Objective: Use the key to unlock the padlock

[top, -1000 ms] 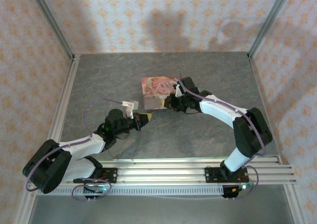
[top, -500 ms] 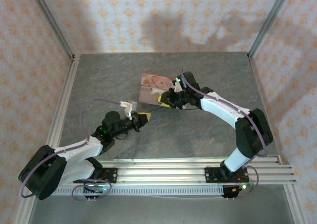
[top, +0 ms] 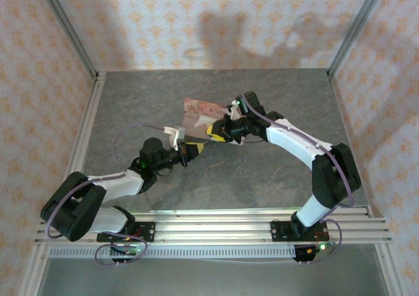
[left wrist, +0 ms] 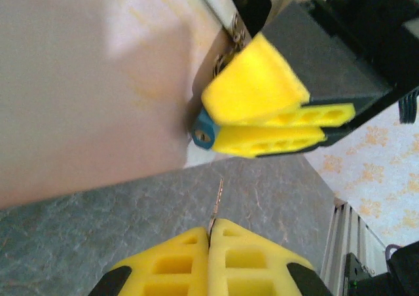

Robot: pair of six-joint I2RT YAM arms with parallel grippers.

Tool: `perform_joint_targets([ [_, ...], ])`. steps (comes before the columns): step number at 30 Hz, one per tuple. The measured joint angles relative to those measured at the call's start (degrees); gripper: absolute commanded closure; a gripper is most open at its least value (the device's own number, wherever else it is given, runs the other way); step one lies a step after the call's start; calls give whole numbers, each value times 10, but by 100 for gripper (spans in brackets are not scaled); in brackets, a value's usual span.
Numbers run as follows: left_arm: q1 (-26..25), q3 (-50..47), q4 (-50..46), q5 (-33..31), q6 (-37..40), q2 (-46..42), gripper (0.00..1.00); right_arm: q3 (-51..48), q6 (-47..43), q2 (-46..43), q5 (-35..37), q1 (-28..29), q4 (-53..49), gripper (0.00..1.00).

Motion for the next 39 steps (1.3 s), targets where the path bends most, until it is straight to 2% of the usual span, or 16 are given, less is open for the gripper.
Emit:
perform_joint_targets([
  [21,23,39,99,50,-50,111,100,5,2,6,-25,-9,0,100],
  [39,27,30,115,58,-54,101,100,5,2,10,-39,-18,5,100],
])
